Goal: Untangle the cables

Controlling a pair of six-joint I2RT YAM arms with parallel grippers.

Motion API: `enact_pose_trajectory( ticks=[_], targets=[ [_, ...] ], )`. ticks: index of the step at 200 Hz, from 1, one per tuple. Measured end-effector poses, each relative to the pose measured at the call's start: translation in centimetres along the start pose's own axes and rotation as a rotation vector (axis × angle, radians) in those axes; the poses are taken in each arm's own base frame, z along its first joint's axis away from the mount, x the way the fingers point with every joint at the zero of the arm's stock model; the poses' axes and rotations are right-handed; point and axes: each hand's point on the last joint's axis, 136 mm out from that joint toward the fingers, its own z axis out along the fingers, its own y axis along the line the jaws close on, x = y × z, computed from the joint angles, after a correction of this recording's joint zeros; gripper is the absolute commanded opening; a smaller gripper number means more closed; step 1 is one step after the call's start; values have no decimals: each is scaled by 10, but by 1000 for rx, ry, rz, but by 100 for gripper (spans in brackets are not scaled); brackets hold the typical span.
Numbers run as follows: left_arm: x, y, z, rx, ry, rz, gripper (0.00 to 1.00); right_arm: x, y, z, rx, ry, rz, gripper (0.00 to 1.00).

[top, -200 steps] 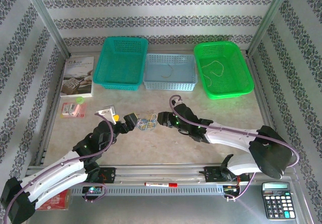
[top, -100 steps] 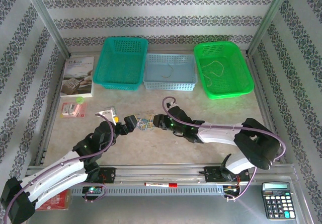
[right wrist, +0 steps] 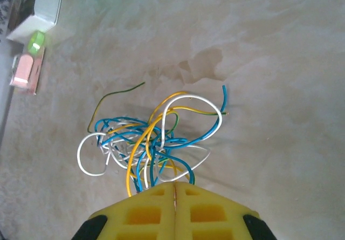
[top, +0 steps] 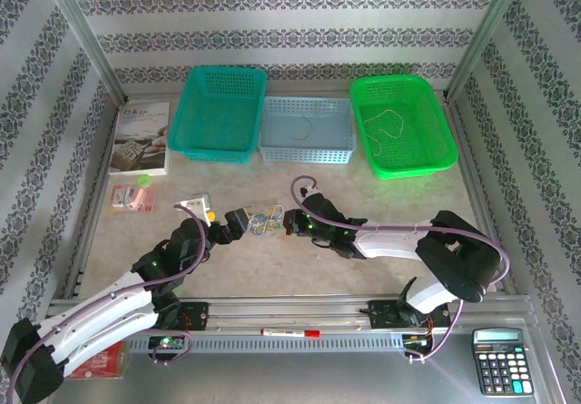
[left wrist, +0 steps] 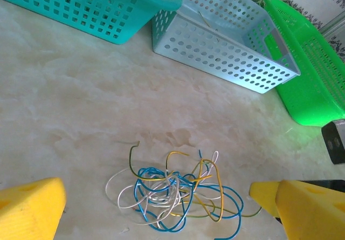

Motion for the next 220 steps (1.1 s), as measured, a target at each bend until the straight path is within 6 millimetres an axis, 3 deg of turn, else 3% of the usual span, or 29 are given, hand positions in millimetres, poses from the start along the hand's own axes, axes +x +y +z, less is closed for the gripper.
enact_pose_trajectory(
  ticks=[32,76,136,175,220],
  targets=[
    [4,-1,1,6,19,20,100,-6,7,-12,-15,-12,-42,0],
    [10,-7,5,24,62,83,100,-29,38,-49,-84,-73,-121,0],
    [18,-48,20,157,177,241,100,-58,82,-92,-184,-148,-196,0],
    [21,-77,32,262,214,322,100,-63,95,-102,-212,-147,-215,0],
    [39,-92,42,340,254,380,100,-61,97,-103,-221,-133,-229,0]
  ],
)
